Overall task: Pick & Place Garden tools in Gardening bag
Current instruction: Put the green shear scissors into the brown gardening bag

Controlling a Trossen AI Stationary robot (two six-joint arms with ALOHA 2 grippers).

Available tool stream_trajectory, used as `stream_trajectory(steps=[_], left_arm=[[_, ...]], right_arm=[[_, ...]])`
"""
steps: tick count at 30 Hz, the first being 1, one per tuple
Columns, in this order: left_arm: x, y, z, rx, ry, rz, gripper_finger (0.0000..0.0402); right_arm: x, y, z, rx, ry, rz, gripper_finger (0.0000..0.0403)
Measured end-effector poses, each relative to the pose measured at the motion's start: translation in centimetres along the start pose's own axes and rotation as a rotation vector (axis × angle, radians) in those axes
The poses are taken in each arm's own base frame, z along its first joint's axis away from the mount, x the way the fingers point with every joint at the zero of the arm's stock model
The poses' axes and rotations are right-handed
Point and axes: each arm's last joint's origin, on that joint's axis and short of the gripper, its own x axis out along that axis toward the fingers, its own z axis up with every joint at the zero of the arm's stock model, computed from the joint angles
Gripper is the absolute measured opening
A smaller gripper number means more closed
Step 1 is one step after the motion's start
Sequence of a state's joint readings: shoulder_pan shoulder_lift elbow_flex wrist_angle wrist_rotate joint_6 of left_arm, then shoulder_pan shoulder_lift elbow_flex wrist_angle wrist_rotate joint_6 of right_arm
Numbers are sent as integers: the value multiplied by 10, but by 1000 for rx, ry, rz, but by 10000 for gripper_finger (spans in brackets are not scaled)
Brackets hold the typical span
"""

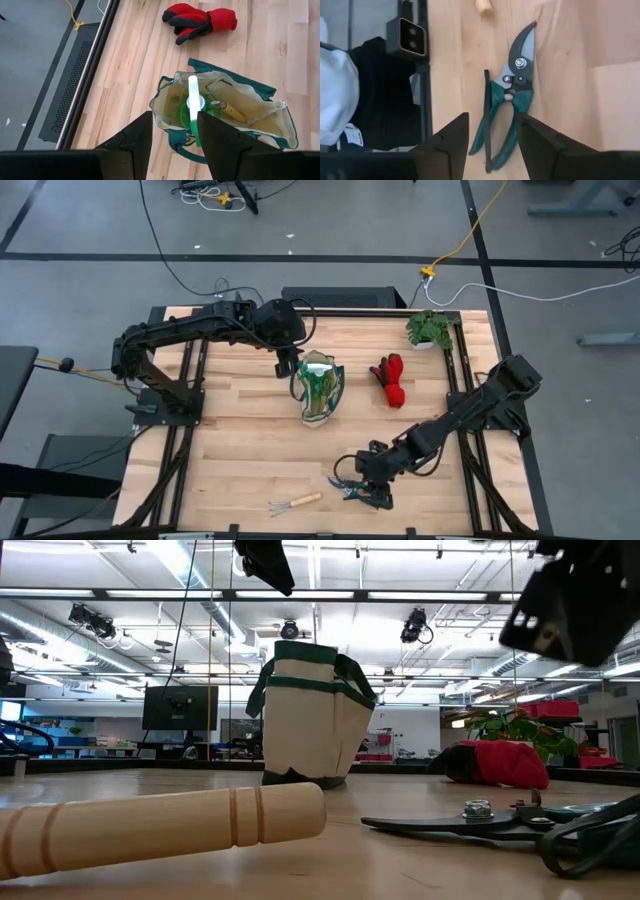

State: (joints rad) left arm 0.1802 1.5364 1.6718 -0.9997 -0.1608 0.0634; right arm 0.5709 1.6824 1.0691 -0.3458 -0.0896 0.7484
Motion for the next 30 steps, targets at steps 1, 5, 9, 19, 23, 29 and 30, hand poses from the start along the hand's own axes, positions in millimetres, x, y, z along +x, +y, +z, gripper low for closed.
stream_trajectory(steps=[1,5,9,19,23,29,30], left_arm=[[0,0,0,0,0,0,163],[0,0,0,0,0,0,163],[0,0,0,0,0,0,163],[0,0,0,-1,0,0,163],[0,0,0,0,0,0,163],[0,0,0,0,0,0,163],[0,0,0,-1,0,0,163]], right_arm=[[5,-2,-1,2,14,-9,164],[19,-6,-4,10,51,-36,164],[28,-10,-7,19,67,-66,164],[41,-17,-11,30,89,-140,164],[40,-19,-12,37,80,-179,164],[40,-20,-13,58,84,-185,164],[40,-19,-13,61,85,-184,164]])
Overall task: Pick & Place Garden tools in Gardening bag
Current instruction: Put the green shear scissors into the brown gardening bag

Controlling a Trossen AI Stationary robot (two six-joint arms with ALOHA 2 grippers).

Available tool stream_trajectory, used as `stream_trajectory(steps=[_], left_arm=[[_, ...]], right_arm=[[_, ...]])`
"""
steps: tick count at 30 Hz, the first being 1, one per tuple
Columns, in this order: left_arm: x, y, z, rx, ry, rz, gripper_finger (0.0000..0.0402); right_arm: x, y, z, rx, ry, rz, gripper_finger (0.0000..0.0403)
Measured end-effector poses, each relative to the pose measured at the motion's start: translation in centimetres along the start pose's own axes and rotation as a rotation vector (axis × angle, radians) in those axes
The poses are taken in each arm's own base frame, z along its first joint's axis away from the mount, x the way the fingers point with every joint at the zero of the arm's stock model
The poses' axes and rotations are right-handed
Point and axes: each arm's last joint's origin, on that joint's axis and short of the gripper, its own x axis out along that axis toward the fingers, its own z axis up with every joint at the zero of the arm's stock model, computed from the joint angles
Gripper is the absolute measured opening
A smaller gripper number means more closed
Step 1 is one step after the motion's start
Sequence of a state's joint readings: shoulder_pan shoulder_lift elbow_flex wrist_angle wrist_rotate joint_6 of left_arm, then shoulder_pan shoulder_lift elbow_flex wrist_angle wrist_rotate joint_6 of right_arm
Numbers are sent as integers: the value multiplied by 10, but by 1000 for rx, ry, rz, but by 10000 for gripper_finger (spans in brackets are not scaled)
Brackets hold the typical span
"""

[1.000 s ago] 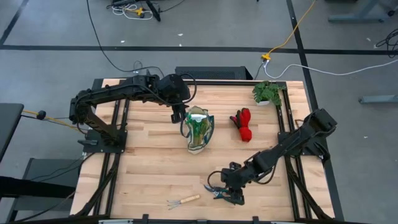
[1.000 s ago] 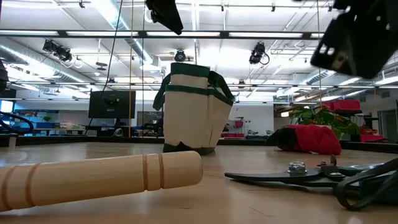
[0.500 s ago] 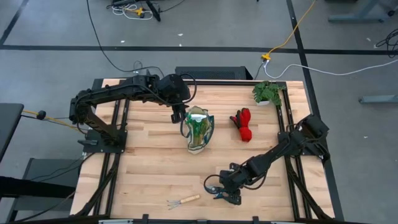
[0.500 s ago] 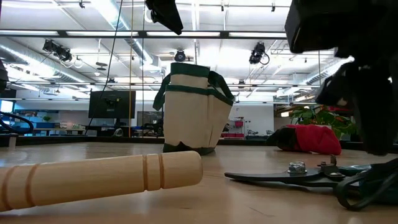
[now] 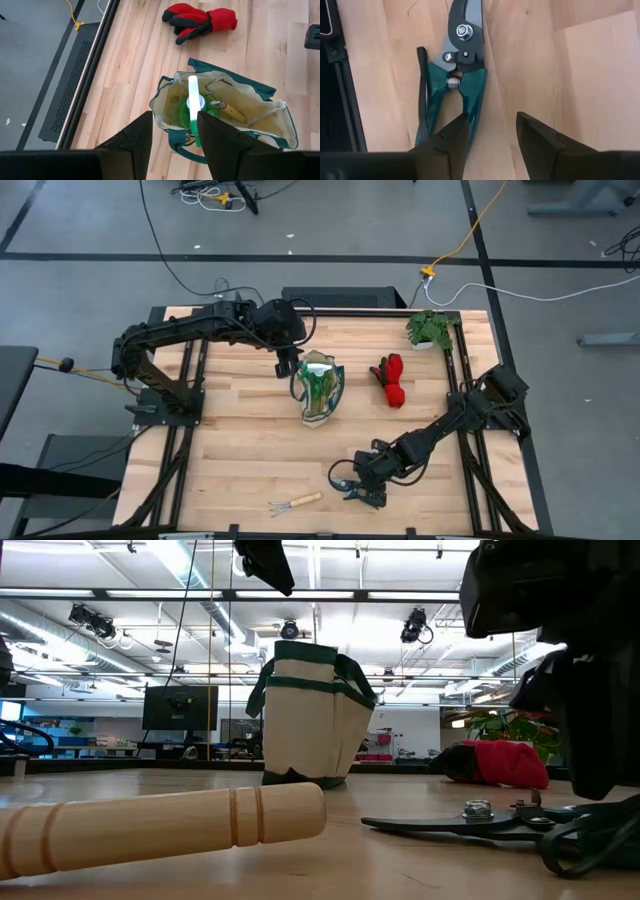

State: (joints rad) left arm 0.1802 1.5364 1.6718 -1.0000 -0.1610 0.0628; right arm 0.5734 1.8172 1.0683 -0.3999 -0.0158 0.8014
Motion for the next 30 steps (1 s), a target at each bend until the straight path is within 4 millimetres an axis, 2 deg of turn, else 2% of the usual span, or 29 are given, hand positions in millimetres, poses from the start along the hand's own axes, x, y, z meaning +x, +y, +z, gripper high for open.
stream_trajectory(steps=[11,30], left_arm=[[0,0,0,0,0,0,163],[0,0,0,1,1,0,163]], right_arm=[[11,1,-3,25,44,19,164],[11,4,-2,48,35,49,164]])
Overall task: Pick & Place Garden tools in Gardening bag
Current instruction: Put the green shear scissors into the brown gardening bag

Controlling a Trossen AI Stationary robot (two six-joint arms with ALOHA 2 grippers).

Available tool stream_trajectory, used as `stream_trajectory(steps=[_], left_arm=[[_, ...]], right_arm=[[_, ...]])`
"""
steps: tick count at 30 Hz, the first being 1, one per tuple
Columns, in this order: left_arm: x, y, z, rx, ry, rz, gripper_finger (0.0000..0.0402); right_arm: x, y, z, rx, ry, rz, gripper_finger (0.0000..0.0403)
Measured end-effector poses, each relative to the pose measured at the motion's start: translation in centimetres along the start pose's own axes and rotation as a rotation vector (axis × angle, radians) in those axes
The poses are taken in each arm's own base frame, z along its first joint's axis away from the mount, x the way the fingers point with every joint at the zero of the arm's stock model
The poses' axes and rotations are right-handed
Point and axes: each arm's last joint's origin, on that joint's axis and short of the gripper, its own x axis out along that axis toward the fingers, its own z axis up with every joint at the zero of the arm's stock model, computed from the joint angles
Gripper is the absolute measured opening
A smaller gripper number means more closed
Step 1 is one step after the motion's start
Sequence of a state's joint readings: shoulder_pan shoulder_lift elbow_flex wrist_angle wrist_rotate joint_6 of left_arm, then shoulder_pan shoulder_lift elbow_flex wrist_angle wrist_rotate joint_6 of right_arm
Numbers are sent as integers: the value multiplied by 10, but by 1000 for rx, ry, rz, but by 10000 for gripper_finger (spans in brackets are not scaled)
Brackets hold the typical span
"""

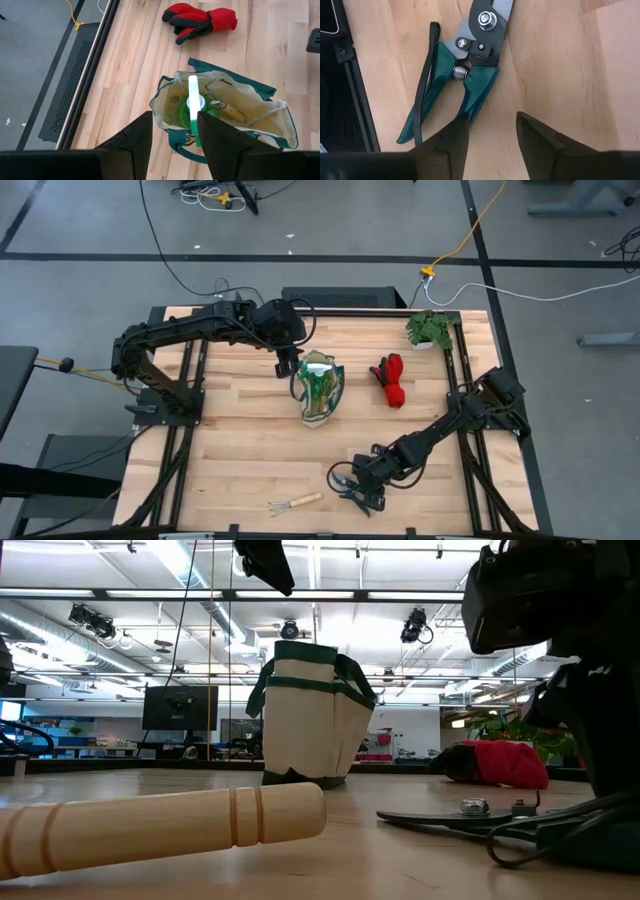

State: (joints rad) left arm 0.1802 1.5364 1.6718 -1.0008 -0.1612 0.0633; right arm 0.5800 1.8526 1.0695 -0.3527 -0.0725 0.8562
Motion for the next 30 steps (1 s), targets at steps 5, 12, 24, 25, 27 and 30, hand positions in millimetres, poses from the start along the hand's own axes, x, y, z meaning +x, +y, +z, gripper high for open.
stream_trajectory(steps=[5,12,24,25,27,30], left_arm=[[0,0,0,0,0,0,163],[0,0,0,0,0,0,163],[0,0,0,1,0,0,163],[0,0,0,1,0,0,163],[0,0,0,1,0,0,163],[0,0,0,1,0,0,163]], right_arm=[[-3,5,4,-3,5,30,164],[-4,8,4,-4,6,31,164],[-2,11,1,29,-13,13,164],[-2,11,0,33,-15,11,164],[-2,12,0,35,-16,13,164],[0,12,-1,40,-18,10,164]])
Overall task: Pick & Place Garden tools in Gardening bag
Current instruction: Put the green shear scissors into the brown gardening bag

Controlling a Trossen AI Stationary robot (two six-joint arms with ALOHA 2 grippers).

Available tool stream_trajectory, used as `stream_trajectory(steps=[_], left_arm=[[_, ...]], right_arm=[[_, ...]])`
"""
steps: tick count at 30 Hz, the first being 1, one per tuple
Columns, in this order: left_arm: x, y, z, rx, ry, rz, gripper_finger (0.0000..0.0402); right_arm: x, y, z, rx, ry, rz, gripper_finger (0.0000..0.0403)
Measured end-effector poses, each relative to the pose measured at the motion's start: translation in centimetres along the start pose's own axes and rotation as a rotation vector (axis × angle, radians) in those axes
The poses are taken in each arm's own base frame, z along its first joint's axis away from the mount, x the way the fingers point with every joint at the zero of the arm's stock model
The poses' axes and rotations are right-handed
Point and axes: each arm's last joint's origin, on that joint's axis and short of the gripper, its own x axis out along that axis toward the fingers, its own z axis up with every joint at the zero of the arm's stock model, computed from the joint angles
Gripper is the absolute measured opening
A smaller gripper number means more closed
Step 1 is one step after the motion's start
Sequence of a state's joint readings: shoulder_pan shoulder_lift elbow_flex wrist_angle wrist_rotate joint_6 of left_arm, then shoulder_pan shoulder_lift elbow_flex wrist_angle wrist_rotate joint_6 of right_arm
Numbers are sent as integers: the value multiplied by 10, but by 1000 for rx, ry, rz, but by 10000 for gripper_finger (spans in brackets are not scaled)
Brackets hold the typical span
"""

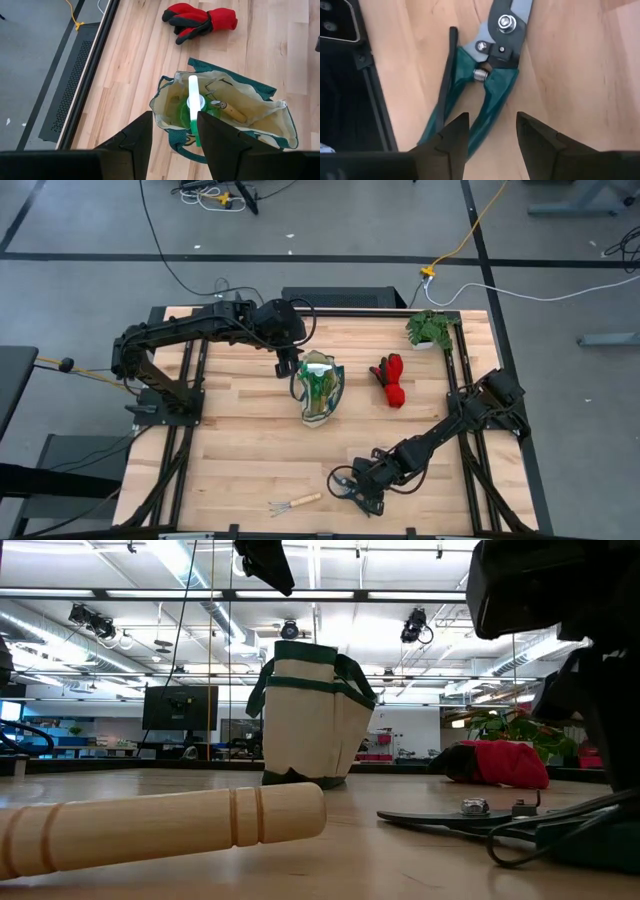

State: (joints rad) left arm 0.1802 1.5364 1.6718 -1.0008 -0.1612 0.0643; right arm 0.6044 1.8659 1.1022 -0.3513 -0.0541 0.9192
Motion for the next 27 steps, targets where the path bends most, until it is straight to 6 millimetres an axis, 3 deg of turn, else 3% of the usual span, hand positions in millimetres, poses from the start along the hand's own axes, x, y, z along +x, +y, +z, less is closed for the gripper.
stream_trajectory(steps=[8,19,27], left_arm=[[0,0,0,0,0,0,163],[0,0,0,0,0,0,163],[0,0,0,1,0,0,163]], right_arm=[[20,-1,-3,19,30,1,164],[22,-3,-4,59,33,-22,162],[22,-3,-6,64,42,-30,121]])
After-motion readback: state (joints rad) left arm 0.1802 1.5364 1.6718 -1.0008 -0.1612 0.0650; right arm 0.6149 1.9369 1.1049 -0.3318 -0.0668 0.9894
